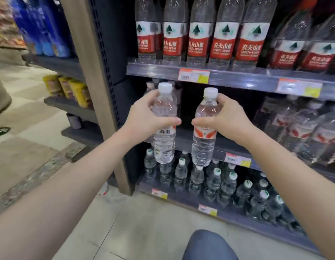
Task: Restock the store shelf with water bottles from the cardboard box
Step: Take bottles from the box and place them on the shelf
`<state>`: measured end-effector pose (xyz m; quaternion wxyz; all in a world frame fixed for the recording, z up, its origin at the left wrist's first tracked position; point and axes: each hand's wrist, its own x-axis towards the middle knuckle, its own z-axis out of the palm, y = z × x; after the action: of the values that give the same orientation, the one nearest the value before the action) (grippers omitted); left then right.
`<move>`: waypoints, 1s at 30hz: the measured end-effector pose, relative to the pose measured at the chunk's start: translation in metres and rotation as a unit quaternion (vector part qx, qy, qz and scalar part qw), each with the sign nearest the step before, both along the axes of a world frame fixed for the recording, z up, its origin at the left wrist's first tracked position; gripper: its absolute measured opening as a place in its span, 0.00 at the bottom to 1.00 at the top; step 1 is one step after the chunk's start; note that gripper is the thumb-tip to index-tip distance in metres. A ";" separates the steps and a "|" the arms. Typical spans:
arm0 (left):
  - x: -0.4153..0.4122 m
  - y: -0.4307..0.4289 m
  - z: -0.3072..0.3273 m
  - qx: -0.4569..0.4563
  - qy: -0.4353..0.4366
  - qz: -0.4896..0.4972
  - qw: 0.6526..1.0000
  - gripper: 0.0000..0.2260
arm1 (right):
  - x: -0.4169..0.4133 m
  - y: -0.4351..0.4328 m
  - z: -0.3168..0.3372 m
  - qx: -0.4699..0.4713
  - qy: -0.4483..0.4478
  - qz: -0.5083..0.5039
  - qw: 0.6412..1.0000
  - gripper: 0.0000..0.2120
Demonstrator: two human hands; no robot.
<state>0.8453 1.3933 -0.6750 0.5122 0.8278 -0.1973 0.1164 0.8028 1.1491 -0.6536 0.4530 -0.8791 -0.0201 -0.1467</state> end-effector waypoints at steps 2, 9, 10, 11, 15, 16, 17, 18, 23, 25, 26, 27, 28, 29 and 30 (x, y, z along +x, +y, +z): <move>0.011 -0.002 -0.008 -0.004 0.007 -0.002 1.000 0.32 | 0.015 0.000 -0.014 0.013 0.004 -0.017 1.000 0.26; 0.047 0.000 -0.014 0.022 0.025 -0.030 0.999 0.48 | 0.076 0.006 -0.032 0.062 0.012 -0.082 0.995 0.26; 0.052 0.001 -0.015 0.027 0.027 -0.033 0.999 0.48 | 0.087 0.007 -0.033 0.064 0.006 -0.089 0.994 0.26; 0.056 0.002 -0.016 0.029 0.028 -0.038 0.998 0.47 | 0.098 0.008 -0.033 0.065 0.001 -0.096 0.993 0.26; 0.066 0.008 -0.024 0.028 0.037 -0.044 0.998 0.44 | 0.137 0.012 -0.040 0.036 -0.006 -0.104 0.994 0.31; 0.066 0.010 -0.026 0.028 0.039 -0.045 0.998 0.44 | 0.145 0.013 -0.044 0.027 -0.004 -0.106 0.994 0.31; 0.067 0.011 -0.029 0.028 0.041 -0.048 0.998 0.43 | 0.151 0.012 -0.048 0.023 -0.001 -0.109 0.994 0.30; 0.066 0.012 -0.032 0.029 0.048 -0.051 0.997 0.43 | 0.156 0.011 -0.052 0.019 0.004 -0.111 0.994 0.29; 0.069 0.015 -0.048 0.022 0.065 -0.047 0.996 0.46 | 0.175 0.005 -0.060 0.057 0.031 -0.108 0.992 0.27; 0.069 0.015 -0.054 0.013 0.072 -0.043 0.996 0.48 | 0.181 0.003 -0.061 0.074 0.044 -0.089 0.992 0.30; 0.068 0.014 -0.056 0.005 0.068 -0.042 0.997 0.48 | 0.182 0.001 -0.062 0.080 0.050 -0.076 0.993 0.31; 0.066 0.014 -0.058 -0.002 0.065 -0.043 0.997 0.46 | 0.181 0.000 -0.063 0.087 0.056 -0.062 0.993 0.31; 0.066 0.013 -0.061 -0.007 0.064 -0.045 0.997 0.45 | 0.180 -0.003 -0.065 0.092 0.062 -0.048 0.993 0.32; 0.065 0.012 -0.064 -0.008 0.065 -0.048 0.997 0.45 | 0.178 -0.005 -0.068 0.095 0.066 -0.036 0.993 0.33; 0.065 0.011 -0.066 -0.007 0.068 -0.049 0.996 0.45 | 0.176 -0.008 -0.071 0.096 0.065 -0.029 0.993 0.36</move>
<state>0.9099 1.4041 -0.7408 0.5355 0.8192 -0.2020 0.0361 0.9790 1.1412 -0.7245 0.5312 -0.8395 0.0488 -0.1037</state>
